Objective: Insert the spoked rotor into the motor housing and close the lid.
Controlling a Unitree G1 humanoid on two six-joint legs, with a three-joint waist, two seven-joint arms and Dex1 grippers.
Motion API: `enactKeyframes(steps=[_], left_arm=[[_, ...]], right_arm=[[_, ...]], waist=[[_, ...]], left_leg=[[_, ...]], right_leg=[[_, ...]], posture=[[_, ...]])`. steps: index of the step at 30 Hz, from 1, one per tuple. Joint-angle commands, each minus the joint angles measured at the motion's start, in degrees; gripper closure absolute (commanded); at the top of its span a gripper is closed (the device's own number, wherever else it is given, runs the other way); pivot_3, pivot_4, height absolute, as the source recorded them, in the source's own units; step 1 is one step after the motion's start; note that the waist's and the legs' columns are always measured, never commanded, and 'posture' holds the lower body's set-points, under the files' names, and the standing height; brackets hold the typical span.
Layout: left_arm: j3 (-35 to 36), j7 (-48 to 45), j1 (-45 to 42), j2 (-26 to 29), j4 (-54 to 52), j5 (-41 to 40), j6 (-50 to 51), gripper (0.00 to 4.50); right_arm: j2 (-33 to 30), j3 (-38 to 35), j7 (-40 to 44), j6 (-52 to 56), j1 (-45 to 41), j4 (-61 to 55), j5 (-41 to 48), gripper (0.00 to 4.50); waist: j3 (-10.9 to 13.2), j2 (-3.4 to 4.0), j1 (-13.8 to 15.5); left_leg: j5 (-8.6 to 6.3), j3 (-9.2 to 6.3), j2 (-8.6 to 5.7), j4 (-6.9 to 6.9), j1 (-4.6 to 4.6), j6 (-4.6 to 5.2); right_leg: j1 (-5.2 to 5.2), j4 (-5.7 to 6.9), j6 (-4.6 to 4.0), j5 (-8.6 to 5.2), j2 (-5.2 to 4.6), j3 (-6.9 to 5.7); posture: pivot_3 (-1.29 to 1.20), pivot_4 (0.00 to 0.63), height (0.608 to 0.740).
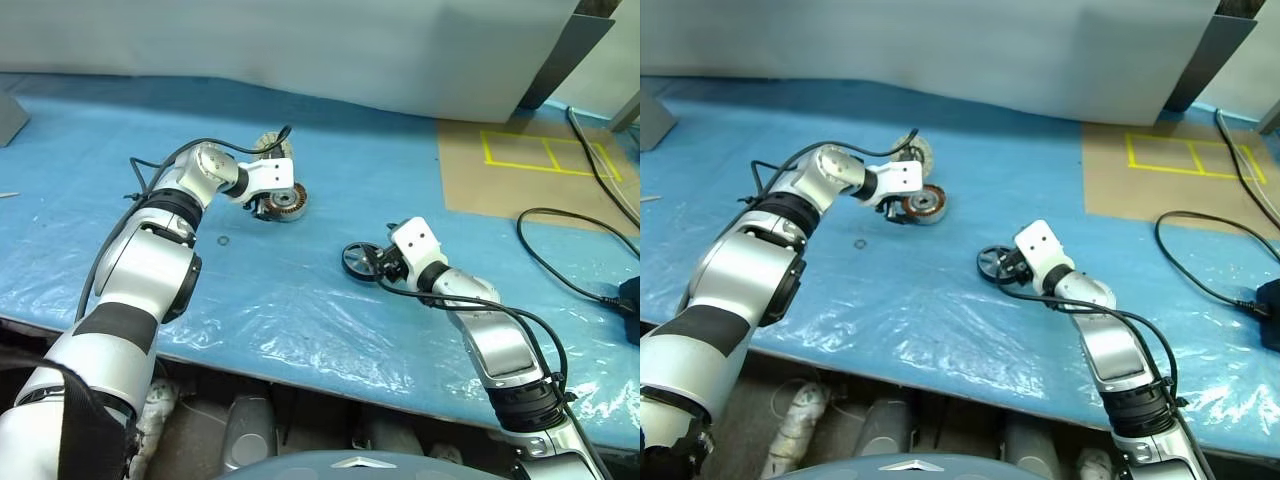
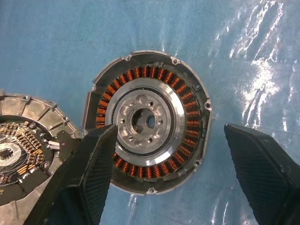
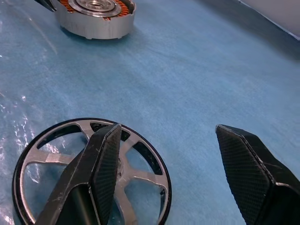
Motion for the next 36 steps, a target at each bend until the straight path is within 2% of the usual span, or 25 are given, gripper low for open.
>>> enactKeyframes(steps=[1, 4, 16, 24, 27, 30, 31, 33, 36], left_arm=[[-1.26, 0.58, -1.17, -0.34, -0.05, 1.75, 1.58, 0.68], [-1.84, 5.32, -1.22, -1.18, 0.5, 3.31, 4.56, 0.68], [-1.78, 6.81, 0.2, -4.88, 1.18, 3.93, 7.85, 0.68], [-3.01, 9.55, 2.46, -3.9, 1.5, 5.72, 7.84, 0.68], [-3.56, 8.34, 2.94, -3.07, 1.45, 6.12, 7.1, 1.24], [-3.68, 10.49, 3.43, -2.93, 1.47, 6.39, 7.93, 2.02], [-4.11, 10.09, 3.69, -2.65, 1.44, 6.75, 7.45, 2.02], [-4.49, 9.12, 4.09, -2.32, 1.36, 6.95, 6.95, 2.46], [-4.14, 6.72, 4.42, -2.16, 1.11, 6.32, 6.12, 2.89]], right_arm=[[0.62, -0.45, -1.2, -0.92, 0.14, -1.94, -0.61, 1.12], [0.96, -0.09, -1.78, -0.8, 0.8, -2.57, -1.03, 1.12], [1.56, 0.09, -4.51, -0.08, 3.62, -4.64, -2.82, 1.12], [1.94, -0.47, -5.56, 0.65, 5.12, -6.18, -3.34, 1.12], [1.97, -0.48, -5.59, 0.76, 4.85, -6.18, -3.38, 1.12], [1.85, -0.52, -5.34, 0.66, 4.36, -6.1, -3.19, 1.12], [1.76, -0.59, -5.22, 0.5, 4.06, -5.91, -3.15, 1.12], [1.62, -0.73, -5.05, 0.23, 3.54, -5.65, -3.11, 1.12], [1.93, -1.41, -4.65, 0.35, 2.68, -5.77, -2.2, 1.12]], waist=[[0.0, 0.0, -0.02], [0.0, 0.0, 0.0], [0.0, 0.0, 0.2], [0.0, 0.01, 0.17], [-0.01, 0.03, 0.08], [-0.02, 0.06, 0.22], [-0.02, 0.07, 0.27], [-0.02, 0.07, 0.24], [-0.03, 0.09, 0.11]], left_leg=[[0.0, 0.0, 0.0, -0.01, 0.01, 0.0], [0.0, 0.0, -0.01, -0.01, 0.0, 0.0], [0.0, 0.0, -0.02, -0.02, 0.16, 0.0], [0.0, 0.0, -0.02, -0.06, 0.43, 0.01], [0.0, 0.01, -0.02, -0.06, 0.49, 0.01], [0.0, 0.03, -0.01, -0.06, 0.73, 0.02], [-0.01, 0.03, -0.01, -0.07, 0.84, 0.02], [-0.01, 0.08, 0.01, -0.14, 1.1, 0.04], [-0.01, 0.15, -0.03, -0.28, 1.29, 0.05]], right_leg=[[0.0, 0.0, 0.0, 0.0, 0.0, 0.0], [0.0, -0.01, 0.0, 0.0, 0.0, 0.0], [0.14, -0.03, 0.0, 0.0, -0.02, 0.01], [0.37, -0.1, 0.0, 0.0, -0.03, 0.02], [0.41, -0.17, -0.01, -0.01, -0.02, 0.05], [0.75, -0.3, -0.13, -0.08, -0.04, 0.06], [0.93, -0.36, -0.25, -0.15, -0.06, 0.06], [1.15, -0.43, -0.27, -0.17, -0.19, 0.1], [1.25, -0.46, -0.25, -0.18, -0.32, 0.15]], posture=[[0.0, 0.15, 0.74], [0.0, 0.15, 0.74], [0.0, 0.15, 0.74], [0.0, 0.15, 0.74], [0.0, 0.15, 0.74], [0.0, 0.15, 0.74], [0.0, 0.15, 0.74], [0.0, 0.15, 0.74], [0.0, 0.15, 0.74]])
